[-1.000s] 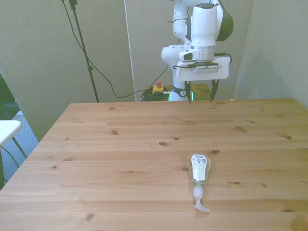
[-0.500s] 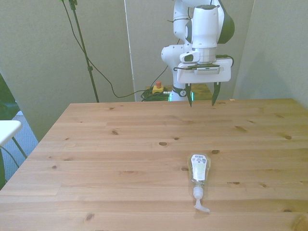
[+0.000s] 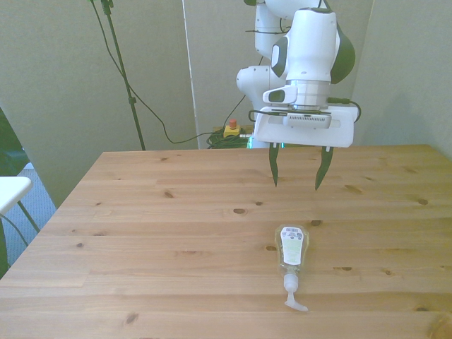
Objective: Stand the sanitizer
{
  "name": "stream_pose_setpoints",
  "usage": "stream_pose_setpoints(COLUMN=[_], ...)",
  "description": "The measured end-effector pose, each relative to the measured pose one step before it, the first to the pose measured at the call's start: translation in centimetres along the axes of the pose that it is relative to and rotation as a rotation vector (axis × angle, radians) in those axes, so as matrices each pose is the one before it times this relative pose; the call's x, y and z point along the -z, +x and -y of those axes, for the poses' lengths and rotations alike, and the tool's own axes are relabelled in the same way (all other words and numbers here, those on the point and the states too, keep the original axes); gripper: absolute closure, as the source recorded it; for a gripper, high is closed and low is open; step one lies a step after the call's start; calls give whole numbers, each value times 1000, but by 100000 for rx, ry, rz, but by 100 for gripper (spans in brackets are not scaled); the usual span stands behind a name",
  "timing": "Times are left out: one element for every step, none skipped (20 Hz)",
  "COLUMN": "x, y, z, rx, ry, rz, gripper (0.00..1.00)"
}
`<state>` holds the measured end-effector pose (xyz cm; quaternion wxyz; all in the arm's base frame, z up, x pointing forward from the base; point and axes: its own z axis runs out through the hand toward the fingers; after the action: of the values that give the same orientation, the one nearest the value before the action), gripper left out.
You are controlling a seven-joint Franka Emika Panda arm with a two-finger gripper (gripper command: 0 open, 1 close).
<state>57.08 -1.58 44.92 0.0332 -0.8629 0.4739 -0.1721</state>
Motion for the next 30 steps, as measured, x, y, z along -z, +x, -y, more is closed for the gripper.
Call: stream_pose_setpoints(x=[20,-111,-268,-482,-756,-768,-853,-883,-752,-772,-753,-612,-652,-575,-614,-598,-532,-521,-454,-460,-400,-428,-406,-381,-319,-303,-278,-279,-222,-192], y=[233,361,573,706,750,742,539,420,284,125,56,75,128,219,309,401,396,411,366,316,248,149,121,26,51,17,69,71,103,117], z=[206,402,596,743,760,830,869,906,910,923,872,777,605,484,361,240,209,143,119,66,61,51,65,15,38,16,-33,-41,-8,-31], rx=[63,-409,-851,-801,-496,-518,-351,-174,-71,-366,-189,-22,-237,-487,-559,-558,-385,-483,-510,-455,-448,-537,-716,-395,-213,-111,-276,-236,-179,-226], ry=[-86,747,1534,1574,1248,989,324,127,96,-129,-425,-525,-650,-577,-637,-592,-388,-619,-558,-573,-641,-473,-296,-578,-476,-315,-322,-360,-295,-306], rz=[-1466,-1184,-1370,-1145,-836,-708,-175,-92,-40,615,664,439,408,329,178,-105,-388,-305,-322,-172,42,310,520,505,244,140,170,165,59,89], gripper=[0,0,0,0,0,0,0,0,0,0,0,0,0,0,0,0,0,0,0,0,0,0,0,0,0,0,0,0,0,0])
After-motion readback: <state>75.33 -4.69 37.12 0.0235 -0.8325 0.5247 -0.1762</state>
